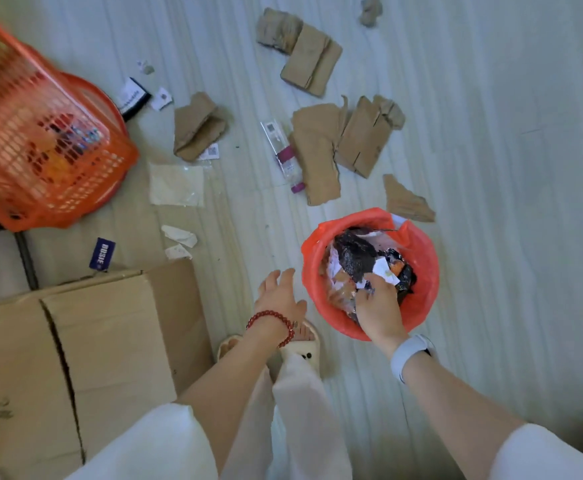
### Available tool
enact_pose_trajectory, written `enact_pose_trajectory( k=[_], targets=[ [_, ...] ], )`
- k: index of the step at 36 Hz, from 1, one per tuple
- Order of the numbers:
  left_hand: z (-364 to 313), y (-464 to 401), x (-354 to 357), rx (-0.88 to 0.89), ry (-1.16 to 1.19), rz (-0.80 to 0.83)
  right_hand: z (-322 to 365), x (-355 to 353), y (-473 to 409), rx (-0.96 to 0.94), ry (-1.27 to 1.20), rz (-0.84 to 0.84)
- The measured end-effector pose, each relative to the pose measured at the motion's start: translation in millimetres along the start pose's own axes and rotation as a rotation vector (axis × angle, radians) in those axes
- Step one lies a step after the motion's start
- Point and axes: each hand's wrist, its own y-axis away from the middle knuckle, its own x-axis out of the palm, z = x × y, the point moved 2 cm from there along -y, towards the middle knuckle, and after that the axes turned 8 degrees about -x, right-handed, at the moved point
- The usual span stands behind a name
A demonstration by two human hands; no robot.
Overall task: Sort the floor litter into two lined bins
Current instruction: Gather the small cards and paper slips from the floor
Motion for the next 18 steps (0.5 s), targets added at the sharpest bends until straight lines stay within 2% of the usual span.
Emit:
enact_pose_trajectory(
  k=[6, 12, 15, 18],
  targets=[
    [57.2, 22.3, -71.7, -0.193, 0.131, -0.102, 56.4, 23.7, 6.5, -0.085, 0.087, 0.116],
    [101.0, 28.1, -143.7, -0.249, 0.262, -0.193, 140.3, 57.9, 0.6, -0.183, 0.201, 0.257],
    [124.2, 15.7, -176.2, -0.258, 0.327, -0.231, 178.2, 83.6, -16.4, -0.262, 0.229, 0.256],
    [158.7, -19.9, -204.7, -0.263, 0.268, -0.289, 209.1, 130.0, -53.1, -0.341, 0.284, 0.272]
  ],
)
